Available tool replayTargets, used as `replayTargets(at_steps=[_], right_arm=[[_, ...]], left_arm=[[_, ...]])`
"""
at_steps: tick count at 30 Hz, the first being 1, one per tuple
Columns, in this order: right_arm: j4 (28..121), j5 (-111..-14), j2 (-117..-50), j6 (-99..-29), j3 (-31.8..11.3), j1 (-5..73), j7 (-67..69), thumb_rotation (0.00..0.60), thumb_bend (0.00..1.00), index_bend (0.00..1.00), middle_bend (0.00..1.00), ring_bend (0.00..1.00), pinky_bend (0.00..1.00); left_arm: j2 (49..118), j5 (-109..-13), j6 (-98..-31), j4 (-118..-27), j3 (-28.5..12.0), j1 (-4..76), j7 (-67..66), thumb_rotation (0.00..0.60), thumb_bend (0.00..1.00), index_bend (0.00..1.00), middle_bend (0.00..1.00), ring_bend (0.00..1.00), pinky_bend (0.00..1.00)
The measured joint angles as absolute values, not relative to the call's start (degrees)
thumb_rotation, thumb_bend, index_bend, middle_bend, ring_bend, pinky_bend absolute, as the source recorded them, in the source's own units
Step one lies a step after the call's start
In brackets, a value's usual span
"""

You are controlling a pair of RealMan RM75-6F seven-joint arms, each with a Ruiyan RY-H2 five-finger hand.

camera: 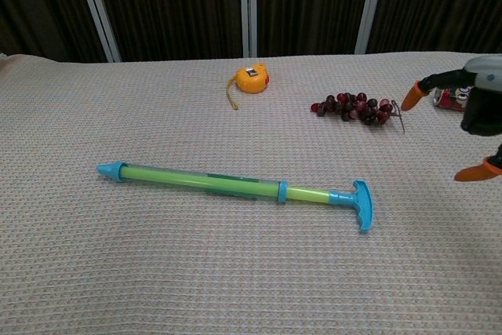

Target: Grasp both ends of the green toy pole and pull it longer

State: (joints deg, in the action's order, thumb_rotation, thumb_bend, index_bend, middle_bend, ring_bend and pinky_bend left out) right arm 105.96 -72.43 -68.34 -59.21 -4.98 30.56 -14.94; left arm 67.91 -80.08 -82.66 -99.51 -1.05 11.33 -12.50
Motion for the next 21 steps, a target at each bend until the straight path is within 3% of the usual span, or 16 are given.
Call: replayTargets(at_steps=[8,21], right_arm=[[103.2,-57.1,-79.1,-53.6,-7.8,38.9,-27.9,0.6,0.09,0.37,1.0,1.0,1.0],[96.2,-43.9,-89.5,-54.0,-8.4,45.9,-38.3,0.6,0.13,0.4,1.0,1.0,1.0]], left_arm=[[68.6,-78.1,-81.0,-98.3,-1.7,11.6,-13.2,0.6,0.0,0.0,0.0,0.0,0.0],[69.0,-76.9,-79.8,-97.8,-2.3,11.5,-14.0,0.6,0.0,0.0,0.0,0.0,0.0]])
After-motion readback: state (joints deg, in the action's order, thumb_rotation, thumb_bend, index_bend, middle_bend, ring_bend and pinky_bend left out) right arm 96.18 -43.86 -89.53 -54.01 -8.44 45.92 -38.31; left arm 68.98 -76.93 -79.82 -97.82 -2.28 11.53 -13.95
